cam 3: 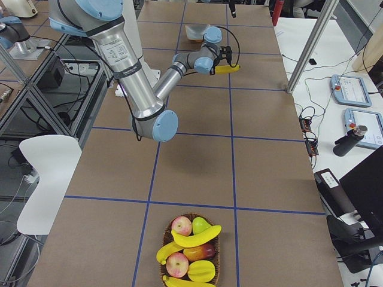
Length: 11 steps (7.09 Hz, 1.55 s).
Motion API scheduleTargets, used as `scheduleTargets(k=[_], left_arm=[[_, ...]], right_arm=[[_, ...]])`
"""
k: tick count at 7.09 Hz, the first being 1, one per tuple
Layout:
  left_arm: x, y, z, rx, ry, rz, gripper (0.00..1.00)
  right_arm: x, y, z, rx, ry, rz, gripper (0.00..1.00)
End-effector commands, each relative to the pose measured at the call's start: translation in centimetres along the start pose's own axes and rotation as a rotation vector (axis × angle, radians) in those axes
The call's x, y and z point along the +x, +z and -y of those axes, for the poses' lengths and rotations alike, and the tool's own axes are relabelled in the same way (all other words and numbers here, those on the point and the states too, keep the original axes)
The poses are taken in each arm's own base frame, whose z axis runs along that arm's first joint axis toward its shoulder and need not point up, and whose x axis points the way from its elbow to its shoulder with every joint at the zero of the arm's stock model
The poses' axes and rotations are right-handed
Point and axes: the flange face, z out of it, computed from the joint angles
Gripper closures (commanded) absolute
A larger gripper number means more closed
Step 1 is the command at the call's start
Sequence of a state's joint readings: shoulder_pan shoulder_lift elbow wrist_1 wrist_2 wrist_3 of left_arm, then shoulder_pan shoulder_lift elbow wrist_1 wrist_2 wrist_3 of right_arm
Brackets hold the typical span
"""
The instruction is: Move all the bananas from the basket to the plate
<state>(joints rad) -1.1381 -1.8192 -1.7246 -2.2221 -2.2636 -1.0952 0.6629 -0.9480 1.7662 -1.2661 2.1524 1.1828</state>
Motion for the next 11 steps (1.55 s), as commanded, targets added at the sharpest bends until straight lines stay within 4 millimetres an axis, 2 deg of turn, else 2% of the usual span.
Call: scheduleTargets(k=[1,2,4,6,9,11], left_arm=[[6.4,2.5,-3.0,-0.037,-0.077,-0.141,0.0],[9.8,3.9,-4.5,-0.077,-0.075,-0.183,0.0],[15.9,5.4,-7.3,-0.127,0.02,-0.292,0.01],[22.4,6.7,-6.7,-0.141,0.07,-0.359,0.02],[24.7,7.5,-7.5,-0.161,0.09,-0.38,0.04],[25.4,9.2,-9.6,-0.197,0.113,-0.406,0.04]], right_arm=[[-6.1,0.8,-2.3,-0.032,-0.007,0.065,1.0],[-7.4,0.6,-2.5,-0.034,-0.019,0.08,1.0],[-7.1,1.0,-2.3,-0.039,-0.013,0.072,1.0],[-7.2,1.2,-2.5,-0.063,-0.012,0.08,1.0],[-7.8,1.4,-3.4,-0.117,-0.019,0.1,1.0],[-8.2,1.2,-3.7,-0.147,-0.023,0.114,1.0]])
